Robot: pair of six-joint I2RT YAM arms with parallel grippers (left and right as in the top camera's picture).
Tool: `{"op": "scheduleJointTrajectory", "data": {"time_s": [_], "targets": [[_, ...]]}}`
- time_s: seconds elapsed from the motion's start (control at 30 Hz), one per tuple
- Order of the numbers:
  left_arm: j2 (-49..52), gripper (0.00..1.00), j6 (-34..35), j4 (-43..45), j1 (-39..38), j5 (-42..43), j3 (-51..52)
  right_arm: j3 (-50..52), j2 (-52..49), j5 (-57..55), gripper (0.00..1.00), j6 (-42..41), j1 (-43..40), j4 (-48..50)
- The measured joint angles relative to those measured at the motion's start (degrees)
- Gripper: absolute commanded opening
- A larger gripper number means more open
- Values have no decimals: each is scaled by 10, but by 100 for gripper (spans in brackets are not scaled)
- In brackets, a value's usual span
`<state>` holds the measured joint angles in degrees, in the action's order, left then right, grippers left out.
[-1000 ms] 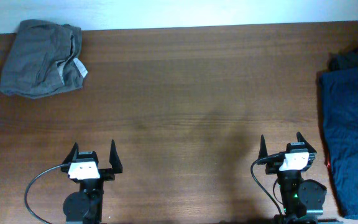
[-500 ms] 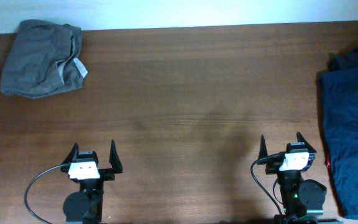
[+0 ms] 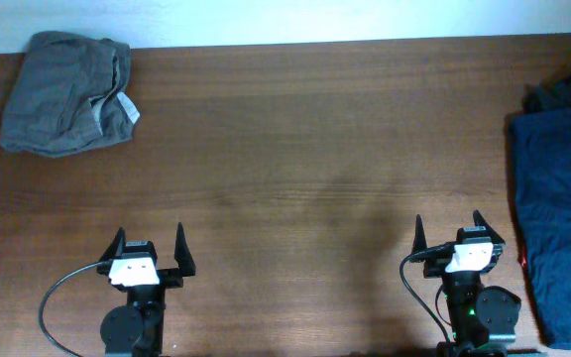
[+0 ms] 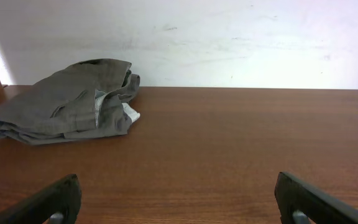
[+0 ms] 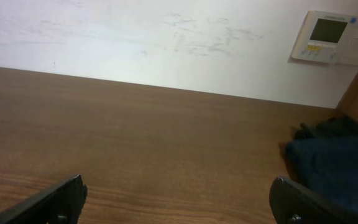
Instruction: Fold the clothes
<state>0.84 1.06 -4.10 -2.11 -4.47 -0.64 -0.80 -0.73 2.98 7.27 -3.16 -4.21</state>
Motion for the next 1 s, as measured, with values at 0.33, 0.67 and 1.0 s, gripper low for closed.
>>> {"op": "scheduleJointTrajectory", "data": {"time_s": [0.33,0.67,1.0], "targets": [[0,99,0,0,0,0,0,0,0,0,99,0,0,0],[0,99,0,0,0,0,0,0,0,0,99,0,0,0],[0,99,0,0,0,0,0,1,0,37,99,0,0,10]]}}
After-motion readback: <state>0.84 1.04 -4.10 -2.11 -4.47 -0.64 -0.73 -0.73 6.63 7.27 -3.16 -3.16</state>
